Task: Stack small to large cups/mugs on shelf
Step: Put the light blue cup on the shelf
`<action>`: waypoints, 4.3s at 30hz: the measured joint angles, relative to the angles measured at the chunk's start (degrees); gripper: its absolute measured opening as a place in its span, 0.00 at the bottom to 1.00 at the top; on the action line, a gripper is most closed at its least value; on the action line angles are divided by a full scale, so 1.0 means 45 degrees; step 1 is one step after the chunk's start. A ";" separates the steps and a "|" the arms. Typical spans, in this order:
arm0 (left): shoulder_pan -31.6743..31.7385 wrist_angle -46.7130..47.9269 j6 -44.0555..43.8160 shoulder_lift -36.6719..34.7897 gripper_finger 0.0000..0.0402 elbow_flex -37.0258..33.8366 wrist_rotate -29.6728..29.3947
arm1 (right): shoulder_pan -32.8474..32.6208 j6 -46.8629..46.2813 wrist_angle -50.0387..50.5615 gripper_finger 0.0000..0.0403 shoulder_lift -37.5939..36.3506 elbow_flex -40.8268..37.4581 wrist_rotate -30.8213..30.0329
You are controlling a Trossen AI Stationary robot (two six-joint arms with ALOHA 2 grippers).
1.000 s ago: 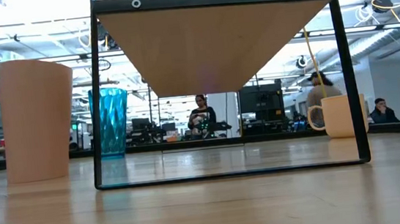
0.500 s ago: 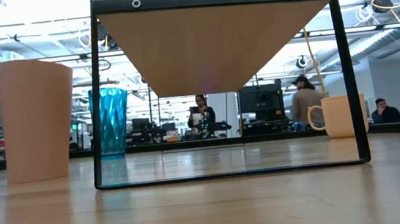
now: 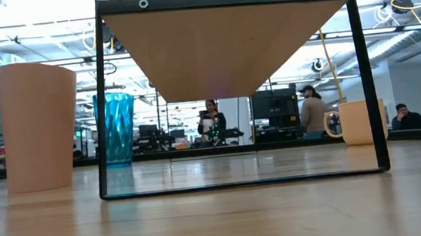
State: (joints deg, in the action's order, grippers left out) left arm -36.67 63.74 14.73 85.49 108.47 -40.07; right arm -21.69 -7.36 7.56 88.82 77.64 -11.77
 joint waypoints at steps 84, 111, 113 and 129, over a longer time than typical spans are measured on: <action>-0.0105 -0.1585 -0.5398 -0.1272 0.56 -0.5022 -0.3794 | 0.2486 0.1922 -1.5599 0.71 -0.0874 -1.1077 0.4347; 0.0230 -0.2325 -0.4620 -0.1272 0.56 -0.5022 -0.3439 | 0.3008 0.0971 -1.5633 0.78 -0.0369 -1.1072 0.5257; 0.0230 -0.2325 -0.4625 -0.1272 0.56 -0.5022 -0.3439 | 0.3011 0.0822 -1.5633 0.79 -0.0369 -1.1072 0.5348; 0.0230 -0.2325 -0.4613 -0.1272 0.56 -0.5022 -0.3425 | 0.3006 -0.0396 -1.5628 0.81 -0.0680 -1.1028 0.5673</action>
State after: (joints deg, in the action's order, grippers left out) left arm -35.64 53.28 -6.03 79.77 85.86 -55.48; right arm -8.16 -9.14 -62.76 85.76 28.01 13.76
